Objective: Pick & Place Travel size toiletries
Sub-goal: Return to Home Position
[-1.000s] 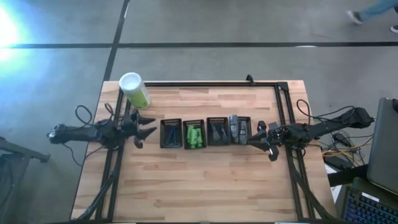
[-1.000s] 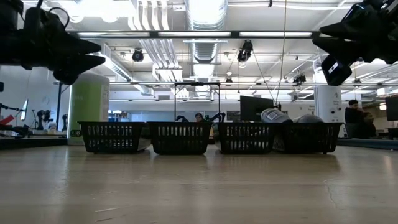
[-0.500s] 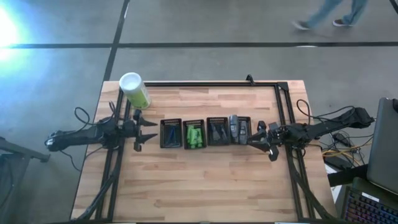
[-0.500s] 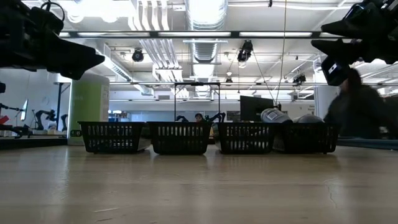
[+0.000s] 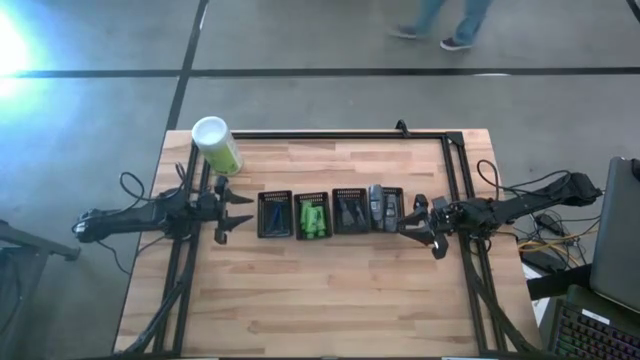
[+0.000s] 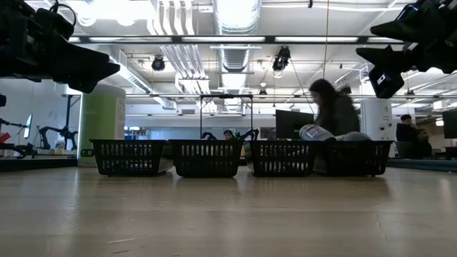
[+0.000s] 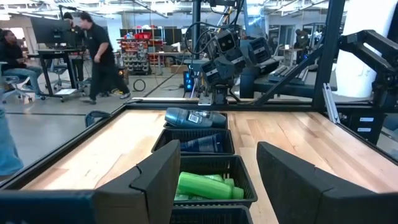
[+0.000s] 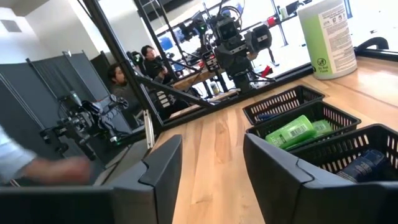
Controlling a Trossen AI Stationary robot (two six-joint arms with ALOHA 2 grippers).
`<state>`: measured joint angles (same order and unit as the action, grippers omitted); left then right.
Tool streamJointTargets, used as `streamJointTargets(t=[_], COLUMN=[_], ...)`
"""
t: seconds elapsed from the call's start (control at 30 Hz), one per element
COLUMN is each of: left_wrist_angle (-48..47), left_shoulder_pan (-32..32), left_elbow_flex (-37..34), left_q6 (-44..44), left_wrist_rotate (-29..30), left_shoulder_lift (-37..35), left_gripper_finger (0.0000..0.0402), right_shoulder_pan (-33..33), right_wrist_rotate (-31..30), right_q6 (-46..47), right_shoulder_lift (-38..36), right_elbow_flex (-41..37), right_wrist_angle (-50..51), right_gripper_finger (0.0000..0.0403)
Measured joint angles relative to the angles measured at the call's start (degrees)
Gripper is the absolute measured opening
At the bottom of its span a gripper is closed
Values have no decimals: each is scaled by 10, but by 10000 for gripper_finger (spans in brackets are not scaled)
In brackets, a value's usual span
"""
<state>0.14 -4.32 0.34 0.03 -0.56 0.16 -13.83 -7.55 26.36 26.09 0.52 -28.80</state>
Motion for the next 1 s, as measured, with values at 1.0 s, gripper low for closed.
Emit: streamJointTargets(t=[1.0], left_wrist_angle=[0], left_shoulder_pan=[0], left_elbow_flex=[0], left_q6=[0], left_wrist_rotate=[0], left_shoulder_lift=[0], left_gripper_finger=[218], right_shoulder_pan=[69], right_wrist_rotate=[9], right_q6=[-168], right_shoulder_lift=[-102], right_elbow_flex=[1], right_wrist_angle=[109], right_gripper_finger=[176])
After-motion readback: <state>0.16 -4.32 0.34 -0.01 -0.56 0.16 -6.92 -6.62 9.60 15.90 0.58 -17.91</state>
